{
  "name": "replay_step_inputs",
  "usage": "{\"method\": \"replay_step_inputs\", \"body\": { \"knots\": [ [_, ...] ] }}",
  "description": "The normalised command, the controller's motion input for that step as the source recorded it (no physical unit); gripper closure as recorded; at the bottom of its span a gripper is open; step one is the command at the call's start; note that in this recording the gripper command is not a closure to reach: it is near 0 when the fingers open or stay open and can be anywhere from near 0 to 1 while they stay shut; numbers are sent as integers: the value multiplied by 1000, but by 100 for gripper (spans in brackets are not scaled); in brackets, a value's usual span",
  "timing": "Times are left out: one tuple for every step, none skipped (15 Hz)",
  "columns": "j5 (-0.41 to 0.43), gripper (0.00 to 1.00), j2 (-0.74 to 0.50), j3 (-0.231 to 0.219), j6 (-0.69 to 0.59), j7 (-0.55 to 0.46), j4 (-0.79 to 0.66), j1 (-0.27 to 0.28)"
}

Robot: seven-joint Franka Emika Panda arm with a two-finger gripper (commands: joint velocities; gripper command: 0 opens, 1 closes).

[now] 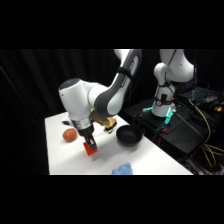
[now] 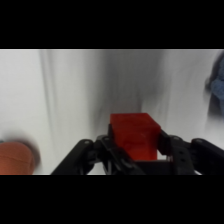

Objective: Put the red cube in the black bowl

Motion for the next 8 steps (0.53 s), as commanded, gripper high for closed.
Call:
{"method": "replay_step_inputs", "body": {
  "knots": [
    [-117, 100, -670, -57, -475, 135, -318, 98],
    [-130, 100, -683, -49, -423, 125, -362, 80],
    [-139, 100, -653, -39, -354, 97, -380, 60],
    [-137, 100, -661, -37, -308, 86, -440, 37],
    [-129, 100, -644, -28, -232, 64, -483, 17],
    [-112, 100, -647, -22, -156, 54, -547, -6],
    [-107, 100, -645, -21, -69, 51, -604, -24],
    [-63, 100, -643, -5, 2, 17, -652, -50]
  ]
}}
